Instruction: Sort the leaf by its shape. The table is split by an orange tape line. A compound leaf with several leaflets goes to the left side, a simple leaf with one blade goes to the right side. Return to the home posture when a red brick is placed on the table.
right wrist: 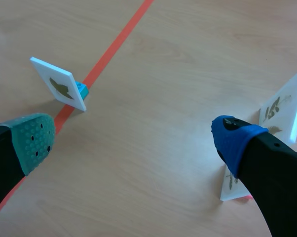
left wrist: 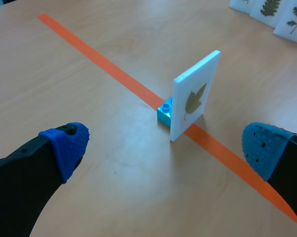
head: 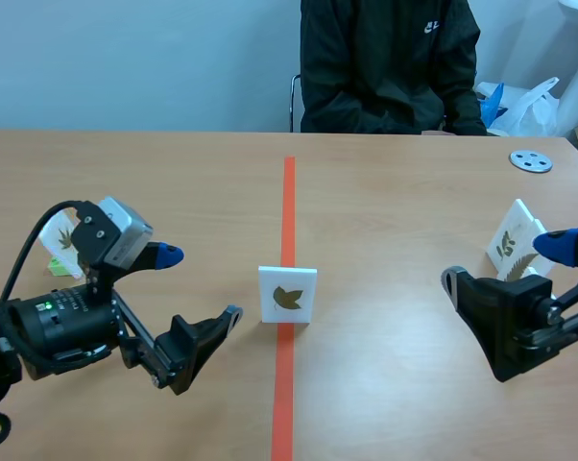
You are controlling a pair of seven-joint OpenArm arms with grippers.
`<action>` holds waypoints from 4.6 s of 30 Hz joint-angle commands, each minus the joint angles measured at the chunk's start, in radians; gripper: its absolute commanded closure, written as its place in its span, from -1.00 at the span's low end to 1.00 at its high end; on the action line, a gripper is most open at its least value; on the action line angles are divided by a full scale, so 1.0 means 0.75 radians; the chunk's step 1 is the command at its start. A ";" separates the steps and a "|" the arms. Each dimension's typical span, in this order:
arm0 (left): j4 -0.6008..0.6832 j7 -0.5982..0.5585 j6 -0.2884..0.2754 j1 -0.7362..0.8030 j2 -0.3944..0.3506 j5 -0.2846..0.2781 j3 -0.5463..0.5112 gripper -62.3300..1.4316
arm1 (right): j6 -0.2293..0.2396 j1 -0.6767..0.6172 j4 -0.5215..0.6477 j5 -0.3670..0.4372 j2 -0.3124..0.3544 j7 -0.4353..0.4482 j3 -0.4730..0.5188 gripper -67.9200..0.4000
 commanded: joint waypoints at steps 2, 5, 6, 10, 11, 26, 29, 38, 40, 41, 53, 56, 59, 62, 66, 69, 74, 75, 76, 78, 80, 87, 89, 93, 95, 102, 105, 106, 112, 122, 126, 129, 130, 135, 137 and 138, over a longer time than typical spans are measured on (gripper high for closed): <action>-0.042 -0.050 -0.002 -0.089 0.018 0.000 0.065 -1.00 | -0.011 0.012 0.006 0.011 0.004 0.019 0.016 -1.00; -0.137 -0.091 -0.002 -0.176 0.035 0.025 0.145 -1.00 | -0.021 0.012 0.006 0.010 0.004 0.019 0.017 -1.00; -0.168 -0.105 -0.002 -0.202 0.040 0.025 0.168 -1.00 | -0.020 0.012 0.006 0.010 0.004 0.019 0.017 -1.00; -0.281 -0.149 -0.001 -0.292 0.066 0.035 0.255 -1.00 | -0.020 0.012 0.006 0.010 0.004 0.019 0.020 -1.00; -0.308 -0.158 -0.001 -0.314 0.071 0.041 0.278 -1.00 | -0.020 0.012 0.006 0.009 0.004 0.019 0.024 -1.00; -0.622 -0.230 0.014 -0.530 0.224 0.044 0.535 -1.00 | -0.020 0.012 0.006 0.007 0.004 0.019 0.086 -1.00; -0.641 -0.238 0.014 -0.530 0.259 0.044 0.535 -1.00 | -0.020 0.012 0.006 0.007 0.004 0.019 0.086 -1.00; -0.656 -0.239 0.076 -0.530 0.272 0.048 0.535 -0.63 | -0.019 0.012 0.006 0.018 0.004 0.019 0.086 -1.00; -0.668 -0.238 0.082 -0.530 0.272 0.048 0.535 -0.54 | -0.019 0.012 0.006 0.017 0.004 0.019 0.086 -1.00; -0.675 -0.238 0.084 -0.530 0.272 0.048 0.535 -0.49 | -0.019 0.012 0.006 0.017 0.004 0.019 0.086 -1.00; -0.695 -0.237 0.165 -0.529 0.272 0.002 0.535 0.64 | -0.019 0.012 0.006 0.017 0.004 0.018 0.086 -1.00; -0.695 -0.237 0.165 -0.529 0.272 0.002 0.535 0.71 | -0.019 0.012 0.006 0.017 0.004 0.019 0.086 -1.00; -0.695 -0.235 0.163 -0.529 0.272 -0.005 0.535 0.74 | -0.019 0.012 0.006 0.017 0.004 0.019 0.086 -1.00; -0.679 -0.206 0.163 -0.526 0.262 -0.064 0.534 0.74 | -0.019 0.012 0.006 0.017 0.004 0.019 0.086 -1.00; -0.581 -0.127 0.146 -0.511 0.230 -0.136 0.515 0.74 | -0.019 0.012 0.006 0.017 0.004 0.019 0.086 -1.00; -0.455 -0.064 0.144 -0.469 0.187 -0.188 0.456 0.74 | -0.019 0.016 0.006 0.017 0.004 0.019 0.086 -1.00; -0.208 0.038 0.144 -0.333 0.111 -0.258 0.290 0.74 | -0.019 0.020 0.006 0.017 0.005 0.032 0.086 -1.00; -0.158 0.053 0.144 -0.296 0.097 -0.269 0.250 0.74 | -0.019 0.020 0.006 0.017 0.005 0.036 0.086 -1.00; -0.110 0.067 0.147 -0.257 0.083 -0.280 0.207 0.74 | -0.019 0.020 0.006 0.017 0.005 0.036 0.086 -1.00; -0.022 0.070 0.149 -0.172 0.058 -0.310 0.117 0.74 | -0.019 0.020 0.006 0.017 0.005 0.036 0.086 -1.00; 0.057 0.078 0.150 -0.084 0.041 -0.330 0.023 0.74 | -0.019 0.020 0.006 0.017 0.005 0.039 0.086 -1.00; 0.236 0.102 0.175 0.199 0.041 -0.418 -0.284 0.74 | -0.019 0.025 0.006 0.017 0.005 0.045 0.086 -1.00; 0.249 0.097 0.209 0.249 0.044 -0.419 -0.349 0.74 | -0.019 0.029 0.006 0.017 0.005 0.044 0.086 -1.00; 0.249 0.081 0.295 0.303 0.044 -0.419 -0.451 0.74 | -0.019 0.039 0.006 0.017 0.005 0.044 0.086 -1.00; 0.240 0.079 0.345 0.309 0.055 -0.418 -0.489 0.74 | -0.019 0.041 0.006 0.017 0.005 0.044 0.087 -1.00; 0.214 0.063 0.466 0.320 0.143 -0.412 -0.549 0.74 | -0.020 0.042 0.006 0.016 0.005 0.043 0.109 -1.00; 0.156 0.000 0.494 0.317 0.176 -0.406 -0.550 0.74 | -0.020 0.042 0.006 0.016 0.005 0.044 0.122 -1.00; 0.132 -0.019 0.499 0.315 0.184 -0.406 -0.550 0.74 | -0.020 0.042 0.006 0.016 0.005 0.044 0.124 -1.00; -0.037 -0.105 0.539 0.247 0.224 -0.406 -0.550 0.74 | -0.019 0.042 0.006 0.017 0.004 0.044 0.125 -1.00; -0.249 -0.184 0.540 0.116 0.263 -0.397 -0.555 0.74 | -0.019 0.042 0.006 0.017 0.004 0.044 0.124 -1.00; -0.316 -0.194 0.543 0.085 0.269 -0.397 -0.555 0.74 | -0.019 0.042 0.006 0.017 0.004 0.044 0.124 -1.00; -0.360 -0.226 0.555 0.066 0.269 -0.397 -0.555 0.73 | -0.019 0.042 0.006 0.017 0.004 0.044 0.124 -1.00; -0.371 -0.227 0.559 0.058 0.269 -0.397 -0.555 0.73 | -0.019 0.042 0.006 0.017 0.004 0.044 0.124 -1.00; -0.390 -0.227 0.559 0.046 0.269 -0.397 -0.555 0.72 | -0.019 0.042 0.006 0.017 0.004 0.044 0.124 -1.00; -0.390 -0.227 0.559 0.046 0.269 -0.397 -0.555 0.66 | -0.019 0.042 0.006 0.017 0.004 0.044 0.124 -1.00; -0.390 -0.226 0.559 0.046 0.269 -0.397 -0.555 0.62 | -0.019 0.042 0.006 0.017 0.004 0.044 0.124 -1.00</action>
